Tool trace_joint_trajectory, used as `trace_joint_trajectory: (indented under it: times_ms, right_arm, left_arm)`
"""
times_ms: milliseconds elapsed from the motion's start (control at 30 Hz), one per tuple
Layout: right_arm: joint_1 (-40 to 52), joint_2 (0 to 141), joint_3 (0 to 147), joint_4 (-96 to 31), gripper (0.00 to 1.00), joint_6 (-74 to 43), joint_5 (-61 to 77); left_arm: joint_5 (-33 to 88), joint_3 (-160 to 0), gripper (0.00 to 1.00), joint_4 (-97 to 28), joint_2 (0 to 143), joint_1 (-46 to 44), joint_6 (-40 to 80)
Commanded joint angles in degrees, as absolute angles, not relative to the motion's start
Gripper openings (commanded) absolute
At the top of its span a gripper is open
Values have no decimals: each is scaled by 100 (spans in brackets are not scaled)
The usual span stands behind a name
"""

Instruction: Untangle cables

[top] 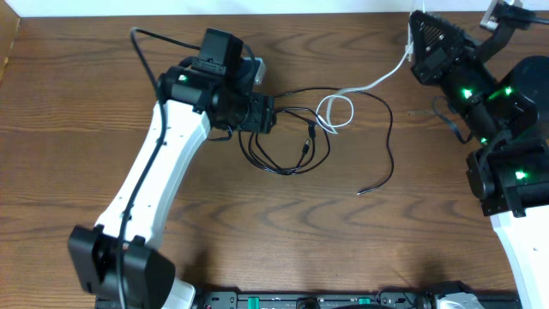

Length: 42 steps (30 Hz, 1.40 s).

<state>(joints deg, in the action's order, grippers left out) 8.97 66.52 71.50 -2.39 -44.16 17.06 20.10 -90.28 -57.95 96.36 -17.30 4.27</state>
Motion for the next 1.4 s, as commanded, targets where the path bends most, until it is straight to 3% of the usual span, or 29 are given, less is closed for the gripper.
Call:
trace_joint_trajectory:
  times_ms: [0,433,800,933,1367]
  right_arm:
    - [746,6517,7231,174,1,-4543,1800]
    - [-78,5614,8359,340,1,-4506,2005]
    - [-1114,4858,8394,-1151,1,-4270,1966]
    - [-1398,4794,8394,-1734,1,-4219,2084]
    - [-2112,5028,8394,-2182,1,-4108,3393]
  left_arm:
    - [2346,-8908,68,-5778,9998,-1721,215]
    - [2362,-8908,68,-5553,10820,-1723,215]
    - [2408,-8908,68,-5148,10864,-1896,200]
    - [3183,-8908,68,-4864,10864,-2202,-305]
    - [3691,-8908,68,-4272,10868,-3065,-860]
